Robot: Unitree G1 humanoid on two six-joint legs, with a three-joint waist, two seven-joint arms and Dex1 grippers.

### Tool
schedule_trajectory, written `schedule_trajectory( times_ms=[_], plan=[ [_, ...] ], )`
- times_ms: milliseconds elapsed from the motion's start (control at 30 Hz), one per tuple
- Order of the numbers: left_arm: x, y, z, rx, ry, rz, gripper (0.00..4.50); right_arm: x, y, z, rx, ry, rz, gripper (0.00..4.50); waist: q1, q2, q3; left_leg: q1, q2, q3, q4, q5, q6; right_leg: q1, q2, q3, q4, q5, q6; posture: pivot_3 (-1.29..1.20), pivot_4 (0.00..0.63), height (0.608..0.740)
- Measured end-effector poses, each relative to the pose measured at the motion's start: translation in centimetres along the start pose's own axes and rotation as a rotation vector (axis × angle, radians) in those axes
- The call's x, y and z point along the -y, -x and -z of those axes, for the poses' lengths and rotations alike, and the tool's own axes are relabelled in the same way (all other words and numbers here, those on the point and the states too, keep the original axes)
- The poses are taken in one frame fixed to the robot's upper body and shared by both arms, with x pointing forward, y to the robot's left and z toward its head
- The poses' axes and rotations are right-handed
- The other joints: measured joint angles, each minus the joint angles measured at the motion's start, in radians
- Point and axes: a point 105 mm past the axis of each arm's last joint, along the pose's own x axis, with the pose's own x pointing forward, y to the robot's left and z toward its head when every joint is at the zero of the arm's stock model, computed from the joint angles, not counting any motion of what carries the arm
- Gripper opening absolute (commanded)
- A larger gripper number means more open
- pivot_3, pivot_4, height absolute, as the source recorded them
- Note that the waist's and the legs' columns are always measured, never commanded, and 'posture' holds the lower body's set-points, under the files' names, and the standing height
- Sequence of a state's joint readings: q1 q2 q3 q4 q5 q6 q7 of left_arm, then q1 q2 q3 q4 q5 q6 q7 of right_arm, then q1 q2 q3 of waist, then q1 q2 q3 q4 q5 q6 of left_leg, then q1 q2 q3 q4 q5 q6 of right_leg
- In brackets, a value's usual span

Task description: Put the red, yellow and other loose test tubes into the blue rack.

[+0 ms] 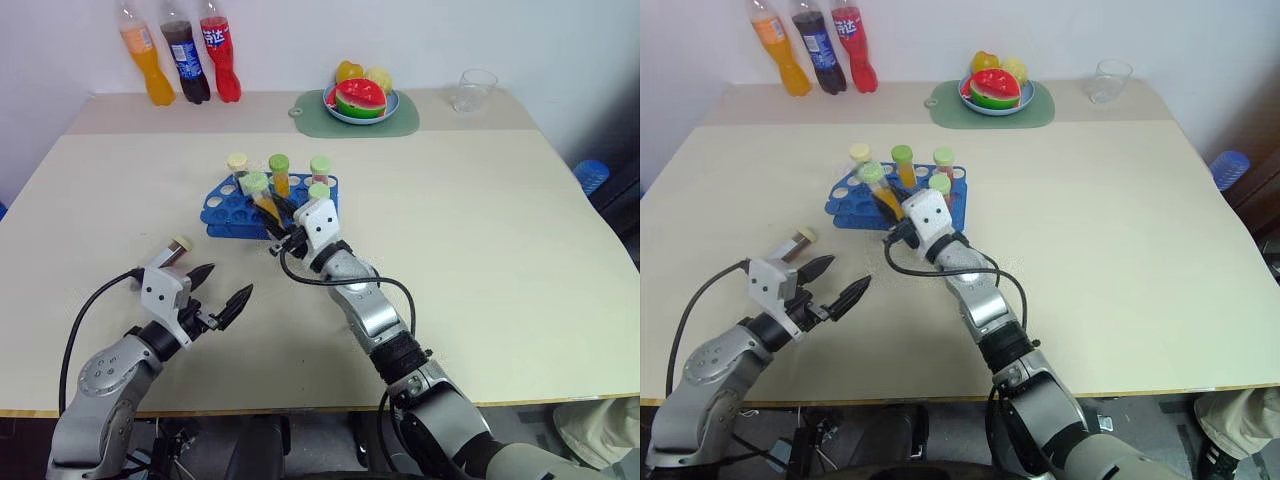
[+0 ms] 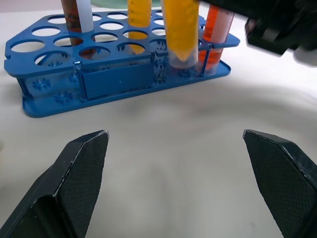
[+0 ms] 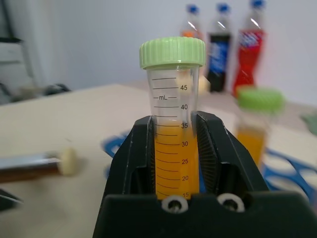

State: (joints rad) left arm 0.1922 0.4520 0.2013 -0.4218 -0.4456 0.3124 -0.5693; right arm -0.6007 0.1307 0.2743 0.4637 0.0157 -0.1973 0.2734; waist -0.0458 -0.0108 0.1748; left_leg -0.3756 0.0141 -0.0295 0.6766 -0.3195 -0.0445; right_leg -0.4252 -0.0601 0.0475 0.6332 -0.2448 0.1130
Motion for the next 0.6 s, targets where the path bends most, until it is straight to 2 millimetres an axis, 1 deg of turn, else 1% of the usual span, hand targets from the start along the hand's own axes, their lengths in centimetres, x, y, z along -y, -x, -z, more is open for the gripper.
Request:
schedule_trajectory(
  times_ms=[233, 433, 600],
  plan=[
    [0.1, 0.1, 0.1, -0.004, 0.002, -0.001, 4.50, 0.8, -1.0, 0.1, 0.000, 0.037, 0.035, 0.78, -0.001, 0.000, 0.000, 0.000, 0.000, 0.000, 0.000, 0.000, 0.000, 0.000, 0.000, 0.000, 0.000, 0.000, 0.000, 0.00, 0.150, 0.734],
    [0.1, 0.1, 0.0, -0.004, 0.002, -0.003, 4.50, 1.0, -1.1, -0.2, 0.019, 0.023, 0.037, 0.78, -0.001, 0.000, 0.000, 0.000, 0.000, 0.000, 0.000, 0.000, 0.000, 0.000, 0.000, 0.000, 0.000, 0.000, 0.000, 0.00, 0.150, 0.734],
    [0.1, 0.1, 0.0, -0.004, 0.001, -0.006, 4.50, 1.0, -1.3, -0.9, 0.046, 0.011, 0.032, 0.78, -0.001, 0.000, 0.000, 0.000, 0.000, 0.000, 0.000, 0.000, 0.000, 0.000, 0.000, 0.000, 0.000, 0.000, 0.000, 0.00, 0.150, 0.734]
  ],
)
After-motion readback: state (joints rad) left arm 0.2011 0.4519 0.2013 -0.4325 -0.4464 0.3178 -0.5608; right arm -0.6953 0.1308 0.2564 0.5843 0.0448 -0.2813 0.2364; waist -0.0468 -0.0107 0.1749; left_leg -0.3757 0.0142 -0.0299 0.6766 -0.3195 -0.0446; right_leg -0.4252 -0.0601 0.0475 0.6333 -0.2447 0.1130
